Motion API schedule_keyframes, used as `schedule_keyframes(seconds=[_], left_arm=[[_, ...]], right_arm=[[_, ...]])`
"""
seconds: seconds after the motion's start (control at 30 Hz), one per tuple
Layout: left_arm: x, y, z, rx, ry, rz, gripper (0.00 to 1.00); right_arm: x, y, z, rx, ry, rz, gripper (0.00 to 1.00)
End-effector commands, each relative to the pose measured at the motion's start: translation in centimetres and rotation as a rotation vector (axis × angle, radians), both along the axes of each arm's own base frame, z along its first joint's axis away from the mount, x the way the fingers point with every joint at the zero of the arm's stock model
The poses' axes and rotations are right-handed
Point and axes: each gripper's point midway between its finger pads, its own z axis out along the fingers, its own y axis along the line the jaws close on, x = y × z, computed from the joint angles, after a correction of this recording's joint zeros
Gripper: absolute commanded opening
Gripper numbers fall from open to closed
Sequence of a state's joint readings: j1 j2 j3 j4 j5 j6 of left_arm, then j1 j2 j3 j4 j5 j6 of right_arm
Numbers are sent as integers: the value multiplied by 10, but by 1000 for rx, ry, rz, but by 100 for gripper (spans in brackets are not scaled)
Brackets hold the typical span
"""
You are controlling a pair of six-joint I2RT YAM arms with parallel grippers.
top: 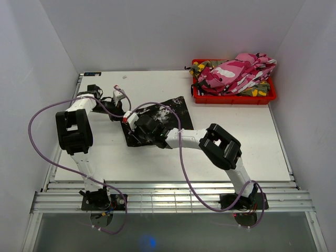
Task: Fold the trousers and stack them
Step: Fold the trousers
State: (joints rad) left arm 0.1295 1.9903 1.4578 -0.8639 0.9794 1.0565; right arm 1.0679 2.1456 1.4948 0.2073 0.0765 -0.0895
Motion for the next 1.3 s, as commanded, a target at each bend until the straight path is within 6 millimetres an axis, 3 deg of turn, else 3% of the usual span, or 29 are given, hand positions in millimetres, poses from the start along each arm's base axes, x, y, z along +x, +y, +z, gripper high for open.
schedule_keyframes(seconds=[0.0,0.17,0.27,0.3,0.33,0.4,0.6,0.77,0.9,0.97,1.07,1.17,1.27], left_arm=[[31,26,15,35,-118,35,0],[72,66,28,78,-215,106,4],[85,82,38,86,-256,147,31],[87,85,45,84,-277,155,50],[87,87,49,82,-288,161,60],[84,91,58,82,-324,166,69],[51,90,74,72,-357,152,71],[-2,65,76,25,-339,111,73],[-25,49,64,5,-288,94,85],[-32,43,55,4,-262,84,87],[-32,38,50,20,-244,95,77],[-38,31,44,28,-221,89,55],[-44,24,38,40,-207,74,46]], right_arm=[[-17,-36,-26,-96,37,20,8],[-27,-46,-29,-100,63,27,8],[-30,-45,-28,-92,77,37,8],[-31,-44,-27,-89,79,40,8],[-30,-43,-26,-86,79,40,8],[-29,-42,-24,-83,84,36,8],[-22,-33,-13,-46,118,5,8],[-14,-31,-8,-26,169,-39,8],[-17,-27,1,12,218,-26,8],[-18,-26,6,32,242,-27,8],[-17,-26,14,56,266,-30,8],[-19,-23,21,86,298,-31,8],[-18,-20,25,104,318,-28,8]])
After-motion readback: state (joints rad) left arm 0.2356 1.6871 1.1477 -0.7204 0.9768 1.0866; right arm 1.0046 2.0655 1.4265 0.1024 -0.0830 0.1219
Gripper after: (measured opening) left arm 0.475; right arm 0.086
